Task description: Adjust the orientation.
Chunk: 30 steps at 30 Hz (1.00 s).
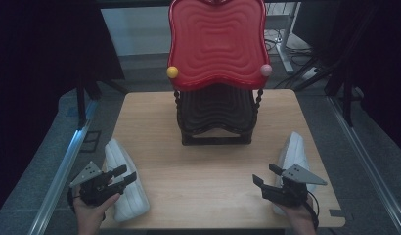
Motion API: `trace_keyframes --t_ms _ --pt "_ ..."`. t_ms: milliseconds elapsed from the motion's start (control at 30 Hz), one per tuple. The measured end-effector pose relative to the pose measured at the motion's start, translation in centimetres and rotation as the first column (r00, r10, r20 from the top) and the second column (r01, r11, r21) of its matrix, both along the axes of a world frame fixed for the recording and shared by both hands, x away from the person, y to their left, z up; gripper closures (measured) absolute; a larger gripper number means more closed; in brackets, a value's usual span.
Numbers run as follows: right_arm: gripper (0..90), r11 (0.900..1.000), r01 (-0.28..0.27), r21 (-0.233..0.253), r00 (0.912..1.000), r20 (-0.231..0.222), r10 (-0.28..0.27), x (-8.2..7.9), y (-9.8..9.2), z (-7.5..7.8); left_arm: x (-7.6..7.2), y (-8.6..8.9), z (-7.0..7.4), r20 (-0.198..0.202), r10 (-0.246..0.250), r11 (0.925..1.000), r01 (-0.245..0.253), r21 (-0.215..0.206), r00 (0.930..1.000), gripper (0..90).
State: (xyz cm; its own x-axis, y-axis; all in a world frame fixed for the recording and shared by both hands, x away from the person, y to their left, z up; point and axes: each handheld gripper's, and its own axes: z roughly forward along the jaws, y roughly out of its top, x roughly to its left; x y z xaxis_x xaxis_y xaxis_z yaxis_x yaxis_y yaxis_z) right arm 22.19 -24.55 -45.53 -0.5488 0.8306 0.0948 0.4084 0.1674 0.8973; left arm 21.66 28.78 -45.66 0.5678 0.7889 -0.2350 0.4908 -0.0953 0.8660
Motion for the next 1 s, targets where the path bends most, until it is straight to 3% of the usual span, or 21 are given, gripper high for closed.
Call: trace_keyframes --t_ms 233,567,633,800,1000 --pt "27.9 1.0 0.019 0.023 0.9998 -0.003 -0.018 -0.3 -0.8 0.2 -0.4 0.0 0.2 0.009 0.0 0.9999 0.0 -0.012 1.0 45.9" --pt "27.9 1.0 0.016 0.001 0.9999 0.007 -0.016 -0.4 -0.1 0.3 -0.5 0.0 0.2 0.023 -0.013 0.9999 0.013 0.001 0.9997 48.9" --pt "27.9 1.0 0.017 0.0 0.9998 0.006 -0.017 -0.5 -0.1 0.2 -0.5 0.0 0.3 0.033 -0.022 0.9997 0.022 -0.004 0.9992 55.4" --pt "27.9 1.0 0.02 0.003 0.9998 0.001 -0.02 -0.6 -0.2 0.2 -0.6 0.0 0.6 0.05 -0.051 0.9986 0.052 -0.008 0.9974 83.6" --pt "27.9 1.0 0.009 0.009 0.9999 0.013 -0.01 -1.0 -0.2 0.4 -2.2 1.7 1.1 0.068 0.003 0.9999 -0.004 0.016 0.9977 90.0"
